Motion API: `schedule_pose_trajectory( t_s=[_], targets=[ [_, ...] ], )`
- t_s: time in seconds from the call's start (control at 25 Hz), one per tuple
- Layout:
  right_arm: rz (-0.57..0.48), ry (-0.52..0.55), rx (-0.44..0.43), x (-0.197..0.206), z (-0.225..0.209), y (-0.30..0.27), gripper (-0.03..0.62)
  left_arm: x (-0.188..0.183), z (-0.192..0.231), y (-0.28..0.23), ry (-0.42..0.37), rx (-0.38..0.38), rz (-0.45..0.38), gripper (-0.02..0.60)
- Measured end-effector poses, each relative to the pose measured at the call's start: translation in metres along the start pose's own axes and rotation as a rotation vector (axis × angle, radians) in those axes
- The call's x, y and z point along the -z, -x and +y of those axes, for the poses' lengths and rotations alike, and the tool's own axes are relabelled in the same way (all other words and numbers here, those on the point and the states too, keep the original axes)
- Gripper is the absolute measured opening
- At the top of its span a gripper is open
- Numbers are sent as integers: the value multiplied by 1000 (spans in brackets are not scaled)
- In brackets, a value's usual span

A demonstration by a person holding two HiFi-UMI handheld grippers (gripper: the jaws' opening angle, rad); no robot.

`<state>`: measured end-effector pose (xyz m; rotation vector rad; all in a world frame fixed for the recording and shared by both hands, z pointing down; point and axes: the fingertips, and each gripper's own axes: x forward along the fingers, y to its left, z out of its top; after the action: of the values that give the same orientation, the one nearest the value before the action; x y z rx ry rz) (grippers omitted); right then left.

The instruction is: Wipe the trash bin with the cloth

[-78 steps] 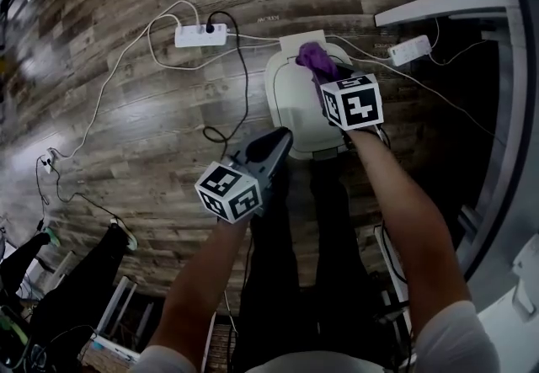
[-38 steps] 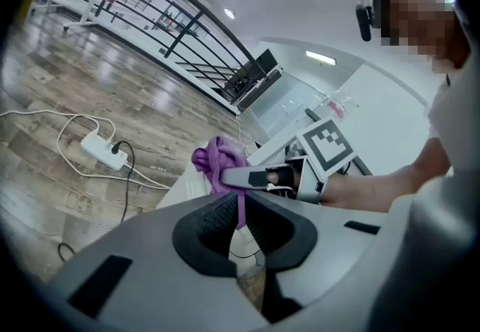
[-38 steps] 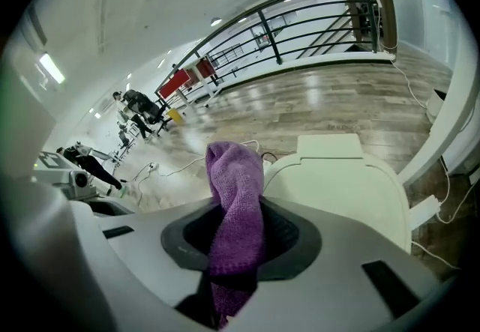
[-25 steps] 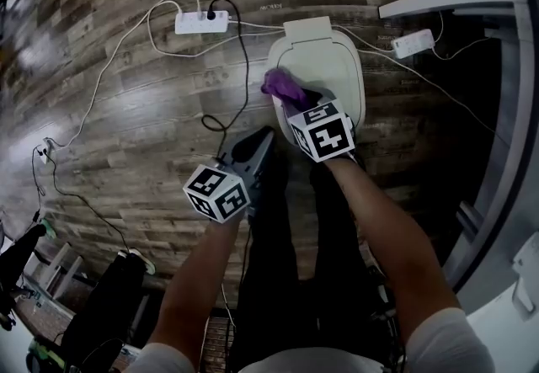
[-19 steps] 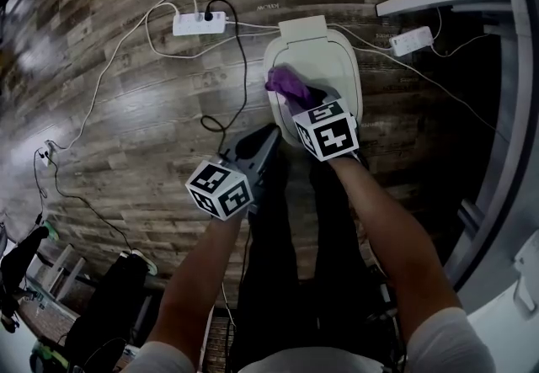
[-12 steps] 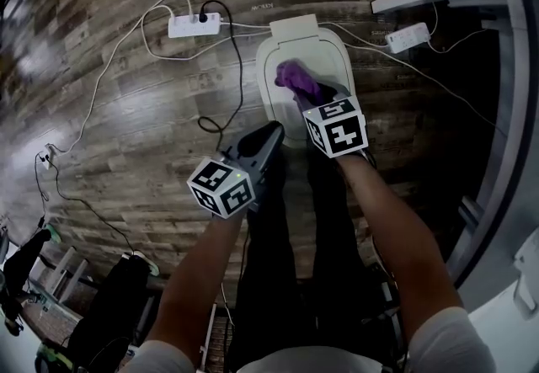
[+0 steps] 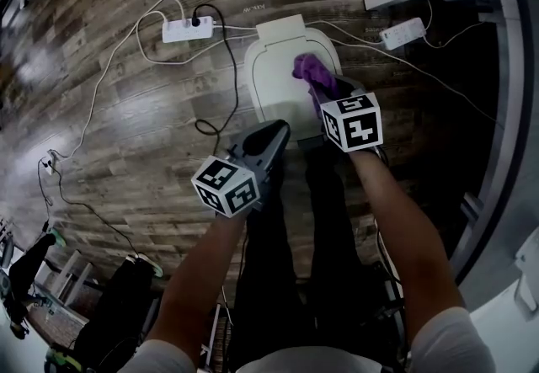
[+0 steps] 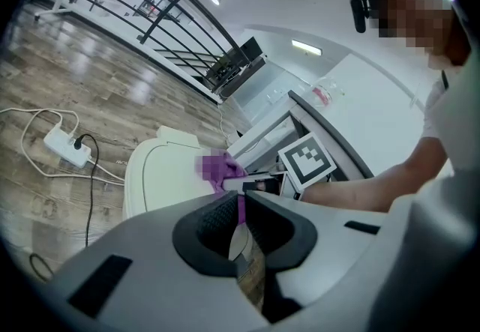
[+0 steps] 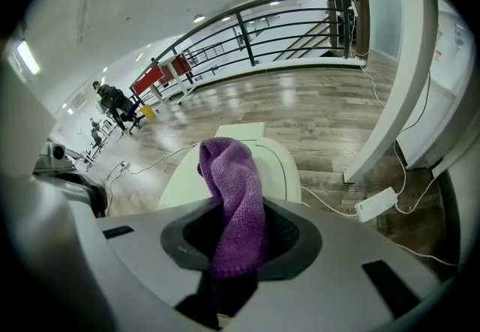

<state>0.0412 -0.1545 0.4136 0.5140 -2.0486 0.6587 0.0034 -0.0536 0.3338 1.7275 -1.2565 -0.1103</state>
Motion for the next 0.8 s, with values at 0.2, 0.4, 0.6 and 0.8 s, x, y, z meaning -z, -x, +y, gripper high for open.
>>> schedule_pose_trajectory(
  t_s=[0.2,0.4,0.6,0.8],
  targets=[
    [-5,-5,22,3,-19,6,107,1,-6,-9,-7,6,10,29],
    [14,-16,102,13,-56,14,107,3,-12,-14,-12,15,19,29],
    [45,-62,279,26,-119,36,107,5,-12,-16,-18,14,27,29],
    [-9,-104,283,18,-125,54,107,4,-5,-10,-18,-3,22,29]
  ],
)
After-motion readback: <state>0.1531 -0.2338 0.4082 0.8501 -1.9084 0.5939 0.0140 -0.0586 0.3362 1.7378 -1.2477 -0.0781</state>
